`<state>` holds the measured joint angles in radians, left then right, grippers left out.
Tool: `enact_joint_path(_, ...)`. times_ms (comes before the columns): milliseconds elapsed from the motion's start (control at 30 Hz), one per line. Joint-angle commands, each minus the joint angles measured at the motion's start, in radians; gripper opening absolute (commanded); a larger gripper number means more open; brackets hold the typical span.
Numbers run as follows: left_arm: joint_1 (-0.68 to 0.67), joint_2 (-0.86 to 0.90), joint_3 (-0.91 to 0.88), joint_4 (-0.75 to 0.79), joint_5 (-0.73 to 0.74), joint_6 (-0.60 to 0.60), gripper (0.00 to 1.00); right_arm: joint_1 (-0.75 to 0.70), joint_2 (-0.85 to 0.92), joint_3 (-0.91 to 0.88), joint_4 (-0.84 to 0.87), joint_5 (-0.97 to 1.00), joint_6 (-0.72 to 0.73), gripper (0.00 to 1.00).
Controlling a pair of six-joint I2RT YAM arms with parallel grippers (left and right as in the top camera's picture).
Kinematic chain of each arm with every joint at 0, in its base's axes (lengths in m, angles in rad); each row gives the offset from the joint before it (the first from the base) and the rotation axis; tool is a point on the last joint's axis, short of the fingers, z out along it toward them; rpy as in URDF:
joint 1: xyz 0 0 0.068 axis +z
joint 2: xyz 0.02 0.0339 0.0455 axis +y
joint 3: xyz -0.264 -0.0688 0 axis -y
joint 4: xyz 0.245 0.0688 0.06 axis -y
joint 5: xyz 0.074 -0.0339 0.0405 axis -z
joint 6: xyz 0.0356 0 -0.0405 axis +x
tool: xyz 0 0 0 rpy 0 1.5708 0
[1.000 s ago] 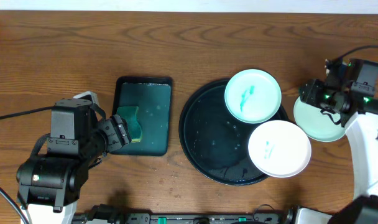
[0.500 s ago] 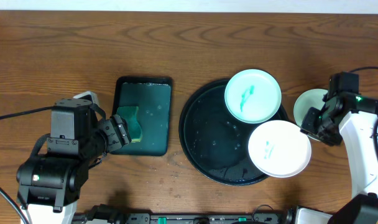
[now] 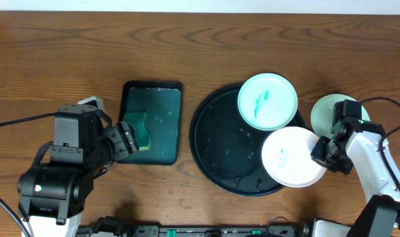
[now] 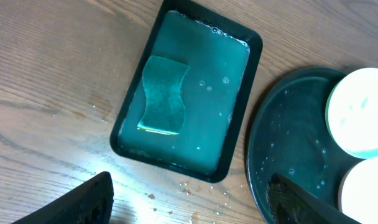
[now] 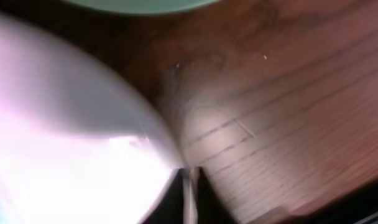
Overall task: Clean dirty plates on tray and stack at the side
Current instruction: 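Move the right gripper back and grip the white plate rim on the tray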
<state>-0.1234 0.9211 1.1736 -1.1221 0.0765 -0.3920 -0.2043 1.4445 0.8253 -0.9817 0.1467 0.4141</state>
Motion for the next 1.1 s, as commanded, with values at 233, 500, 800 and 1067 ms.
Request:
enact_joint_path(233,0.003,0.0,0.005,-0.003,0.002,-0.002,0.8,0.006,-0.095,0.053,-0.046,-0.206,-0.12,0.01)
enact_joint_path(500,0.003,0.0,0.005,-0.003,0.002,-0.002,0.79,0.029,-0.132,0.053,-0.021,-0.09,-0.095,0.38)
enact_joint_path(800,0.003,0.0,0.005,-0.003,0.002,-0.002,0.8,-0.072,-0.129,0.006,0.111,-0.024,0.007,0.56)
enact_joint_path(1067,0.003,0.0,0.005,-0.003,0.002,-0.002,0.79,-0.073,-0.129,-0.154,0.269,-0.072,-0.026,0.55)
